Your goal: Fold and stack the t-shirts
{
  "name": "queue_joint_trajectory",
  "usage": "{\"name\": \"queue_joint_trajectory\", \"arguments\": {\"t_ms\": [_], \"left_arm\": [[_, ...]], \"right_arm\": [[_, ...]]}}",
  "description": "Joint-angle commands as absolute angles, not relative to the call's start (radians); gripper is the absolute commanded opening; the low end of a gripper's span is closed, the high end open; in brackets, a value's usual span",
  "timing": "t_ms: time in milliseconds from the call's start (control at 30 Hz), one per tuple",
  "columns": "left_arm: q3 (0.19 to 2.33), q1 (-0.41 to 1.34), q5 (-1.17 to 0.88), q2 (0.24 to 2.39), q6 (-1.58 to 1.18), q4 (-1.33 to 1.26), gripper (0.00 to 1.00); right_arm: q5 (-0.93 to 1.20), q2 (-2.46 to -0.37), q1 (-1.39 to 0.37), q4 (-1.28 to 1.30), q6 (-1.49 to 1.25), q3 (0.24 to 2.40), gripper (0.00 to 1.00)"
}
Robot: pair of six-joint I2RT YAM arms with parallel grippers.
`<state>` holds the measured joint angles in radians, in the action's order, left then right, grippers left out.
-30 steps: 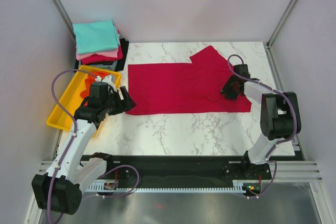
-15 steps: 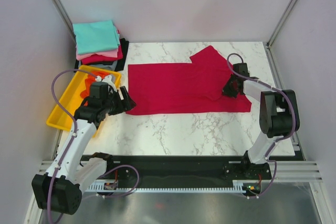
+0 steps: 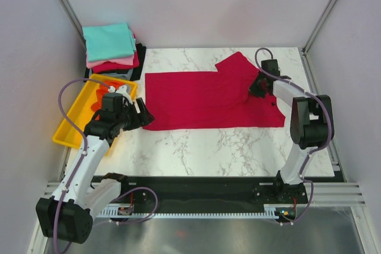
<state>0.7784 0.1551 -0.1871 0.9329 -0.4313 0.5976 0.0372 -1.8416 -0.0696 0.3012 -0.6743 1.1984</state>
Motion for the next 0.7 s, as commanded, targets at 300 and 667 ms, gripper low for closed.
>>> {"name": "queue_joint_trajectory", "arguments": {"t_ms": [300,667], "left_arm": [[0.773,0.169,-0.203,0.933,-0.394,0.588,0.80],[0.772,0.175,-0.199,0.950,-0.394,0.588,0.80]], "right_arm": [[0.041,-2.068,-0.120,0.374,-0.643,1.604,0.76],[-0.023,-2.399,-0.114,0.399,-0.525,2.179,0.76]]}}
